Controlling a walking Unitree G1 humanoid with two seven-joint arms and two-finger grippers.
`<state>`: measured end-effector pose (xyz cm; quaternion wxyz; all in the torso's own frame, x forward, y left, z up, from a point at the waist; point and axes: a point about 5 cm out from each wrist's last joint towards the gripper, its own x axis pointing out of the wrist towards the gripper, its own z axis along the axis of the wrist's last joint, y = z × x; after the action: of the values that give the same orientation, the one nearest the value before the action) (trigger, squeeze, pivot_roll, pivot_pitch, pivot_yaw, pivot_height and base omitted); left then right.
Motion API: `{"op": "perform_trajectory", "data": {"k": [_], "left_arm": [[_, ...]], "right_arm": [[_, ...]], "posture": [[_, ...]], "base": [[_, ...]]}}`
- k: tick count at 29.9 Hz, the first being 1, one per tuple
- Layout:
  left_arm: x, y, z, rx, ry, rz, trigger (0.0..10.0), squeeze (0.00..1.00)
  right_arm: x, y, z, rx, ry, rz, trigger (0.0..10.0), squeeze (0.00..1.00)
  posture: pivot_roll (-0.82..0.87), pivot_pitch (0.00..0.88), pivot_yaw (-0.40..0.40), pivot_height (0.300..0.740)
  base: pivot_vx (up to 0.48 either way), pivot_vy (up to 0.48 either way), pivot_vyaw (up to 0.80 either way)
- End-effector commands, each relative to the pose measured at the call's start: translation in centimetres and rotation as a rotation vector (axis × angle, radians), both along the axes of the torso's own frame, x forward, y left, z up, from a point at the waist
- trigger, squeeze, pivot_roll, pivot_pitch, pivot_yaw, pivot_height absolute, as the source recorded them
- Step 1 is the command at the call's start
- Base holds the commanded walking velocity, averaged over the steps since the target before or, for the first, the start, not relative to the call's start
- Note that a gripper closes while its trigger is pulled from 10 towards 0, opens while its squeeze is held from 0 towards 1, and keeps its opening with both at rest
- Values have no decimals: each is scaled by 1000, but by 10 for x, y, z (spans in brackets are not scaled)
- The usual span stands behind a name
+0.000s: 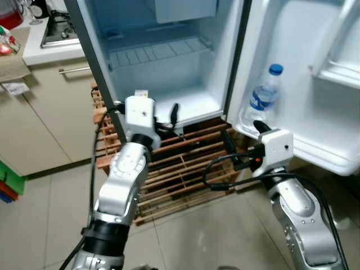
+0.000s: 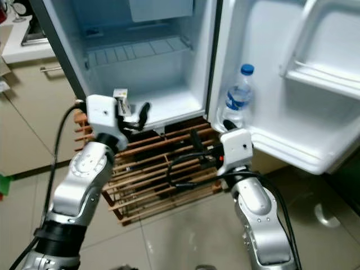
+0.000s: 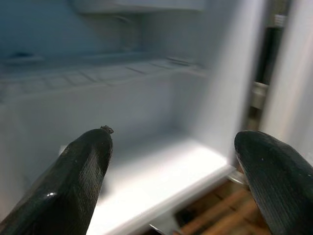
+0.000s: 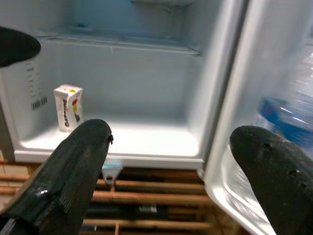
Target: Restocking fridge
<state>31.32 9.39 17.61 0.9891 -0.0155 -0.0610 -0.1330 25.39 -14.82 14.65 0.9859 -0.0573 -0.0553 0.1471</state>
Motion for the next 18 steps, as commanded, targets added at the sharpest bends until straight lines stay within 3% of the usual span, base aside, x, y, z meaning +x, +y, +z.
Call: {"op": "perform_trajectory", "data": {"k": [1, 6, 14, 18], "left_arm": [[3, 12, -5, 12, 27, 39, 10000, 0], [4, 12, -5, 8, 32, 49, 10000, 0], [12, 1, -8, 40, 73, 30, 10000, 0], [20, -26, -9, 29, 107, -59, 10000, 0]], "right_arm": [[2, 7, 2, 5, -11, 37, 10000, 141], [2, 7, 2, 3, -9, 46, 10000, 141], [0, 9, 1, 6, -3, 60, 10000, 141], [-5, 13, 0, 8, 7, 71, 10000, 137]], "posture": [[-167, 66, 25, 740], [-170, 66, 23, 740], [-173, 81, 23, 740], [-184, 107, 29, 740]], "base": [[480, 0, 0], [480, 0, 0], [0, 0, 0], [0, 0, 0]]}}
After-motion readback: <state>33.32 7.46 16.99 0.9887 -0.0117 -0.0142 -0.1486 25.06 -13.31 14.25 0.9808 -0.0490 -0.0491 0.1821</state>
